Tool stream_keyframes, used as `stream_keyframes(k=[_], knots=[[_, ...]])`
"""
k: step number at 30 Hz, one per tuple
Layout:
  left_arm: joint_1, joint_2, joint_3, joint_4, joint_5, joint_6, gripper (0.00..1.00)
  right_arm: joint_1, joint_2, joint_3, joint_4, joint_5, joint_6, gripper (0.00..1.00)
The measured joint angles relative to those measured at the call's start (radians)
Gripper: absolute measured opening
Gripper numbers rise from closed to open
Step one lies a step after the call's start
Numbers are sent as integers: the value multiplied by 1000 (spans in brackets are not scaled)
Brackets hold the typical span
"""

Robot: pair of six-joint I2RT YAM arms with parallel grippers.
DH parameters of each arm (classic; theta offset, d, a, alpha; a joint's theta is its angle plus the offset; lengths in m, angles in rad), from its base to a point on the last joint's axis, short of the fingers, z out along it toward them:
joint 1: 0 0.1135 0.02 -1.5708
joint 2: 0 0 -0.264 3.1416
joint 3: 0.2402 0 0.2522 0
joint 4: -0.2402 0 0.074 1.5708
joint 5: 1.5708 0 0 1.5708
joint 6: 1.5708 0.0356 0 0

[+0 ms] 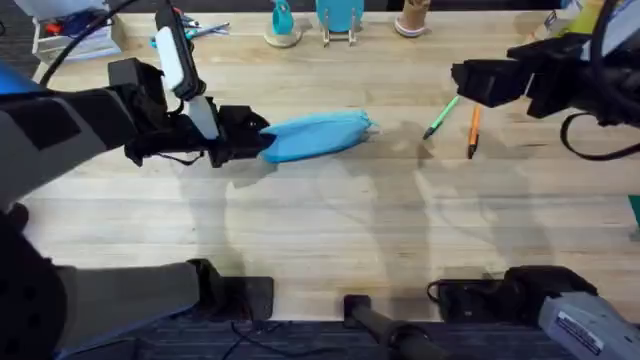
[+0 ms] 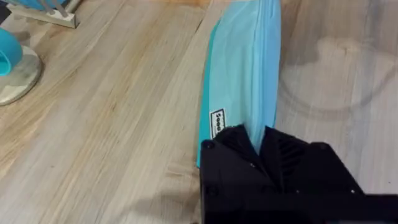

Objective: Unzip the bag, pick up the pens from the table one at a time and place them inside, then zip the bag closed.

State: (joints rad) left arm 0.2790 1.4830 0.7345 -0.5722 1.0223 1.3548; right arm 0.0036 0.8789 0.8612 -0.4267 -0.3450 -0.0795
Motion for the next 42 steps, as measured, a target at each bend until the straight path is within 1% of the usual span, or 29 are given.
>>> stream_keyframes(k=[17, 24, 26, 32, 34, 37, 42], knots=[[0, 0, 0, 0, -1, 0, 44, 0, 0, 0, 1, 0, 0, 995], [0, 0, 0, 0, -1, 0, 44, 0, 4, 0, 53, -17, -26, 995], [0, 0, 0, 1, -1, 0, 44, 0, 21, 0, 53, -71, -73, 995], [0, 0, 0, 1, -1, 0, 44, 0, 110, 0, 53, -324, -241, 995], [0, 0, 0, 1, -1, 0, 44, 0, 143, 0, 48, -384, -284, 994], [0, 0, 0, 1, -1, 0, 44, 0, 188, 0, 44, -436, -323, 996], [0, 0, 0, 1, -1, 0, 43, 0, 223, 0, 52, -471, -349, 996]])
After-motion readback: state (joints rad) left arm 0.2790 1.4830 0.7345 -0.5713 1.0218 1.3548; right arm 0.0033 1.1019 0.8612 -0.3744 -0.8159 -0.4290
